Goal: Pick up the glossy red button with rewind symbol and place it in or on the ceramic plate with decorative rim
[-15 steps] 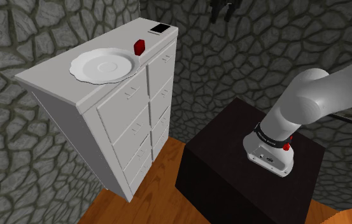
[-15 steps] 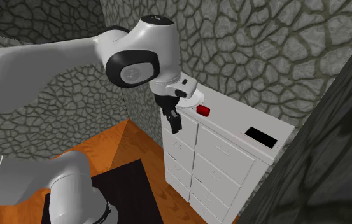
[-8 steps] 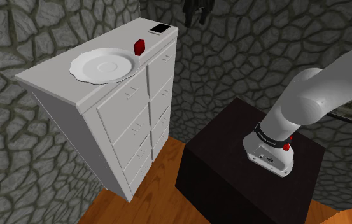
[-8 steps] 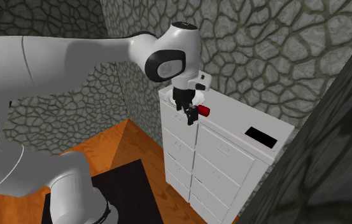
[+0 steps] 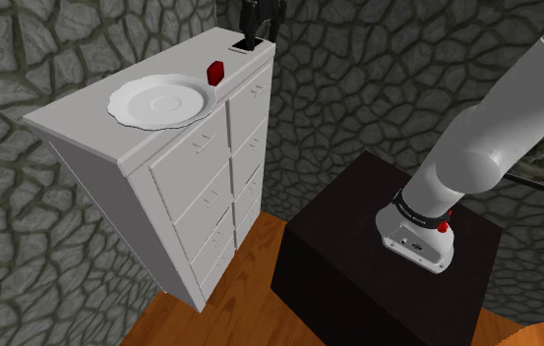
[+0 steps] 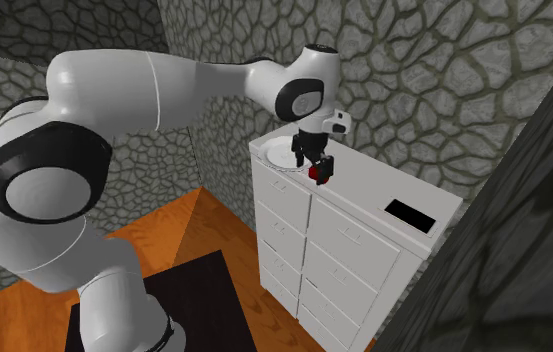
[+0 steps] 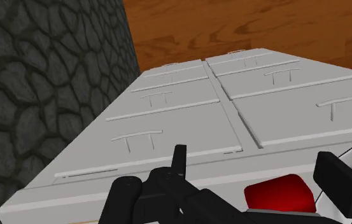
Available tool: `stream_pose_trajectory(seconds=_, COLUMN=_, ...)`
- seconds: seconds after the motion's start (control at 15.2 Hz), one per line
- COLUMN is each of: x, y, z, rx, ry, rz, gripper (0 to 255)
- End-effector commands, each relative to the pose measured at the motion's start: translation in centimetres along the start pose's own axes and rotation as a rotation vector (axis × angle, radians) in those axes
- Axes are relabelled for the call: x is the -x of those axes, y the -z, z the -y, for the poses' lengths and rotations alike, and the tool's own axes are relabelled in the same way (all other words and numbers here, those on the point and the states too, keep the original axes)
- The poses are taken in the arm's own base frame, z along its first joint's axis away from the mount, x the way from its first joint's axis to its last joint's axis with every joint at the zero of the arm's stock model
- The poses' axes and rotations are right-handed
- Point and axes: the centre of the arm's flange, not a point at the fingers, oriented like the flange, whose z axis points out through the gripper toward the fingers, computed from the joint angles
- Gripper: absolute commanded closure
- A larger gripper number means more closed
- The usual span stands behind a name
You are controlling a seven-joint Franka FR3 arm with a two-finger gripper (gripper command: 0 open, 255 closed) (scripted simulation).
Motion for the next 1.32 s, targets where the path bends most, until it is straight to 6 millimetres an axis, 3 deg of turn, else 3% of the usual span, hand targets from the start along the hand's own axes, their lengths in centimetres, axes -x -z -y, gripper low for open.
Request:
stream_pose_trajectory(seconds=0.0, x=-2.2, y=-1.0, z=1.8, rx=0.007, ry=0.024, rz=0.009, gripper=0)
stream_pose_trajectory(seconds=0.59, x=-11.9, y=-5.9, z=7.2, rx=0.038, ry=0.124, rz=0.049, gripper=0)
stream_pose_trajectory(seconds=1.06, x=-11.7, y=-9.6, z=7.1, rx=0.038, ry=0.124, rz=0.049, gripper=0)
stream_pose_trajectory(seconds=1.25, x=-11.7, y=-9.9, z=7.1, rx=0.038, ry=0.124, rz=0.049, gripper=0)
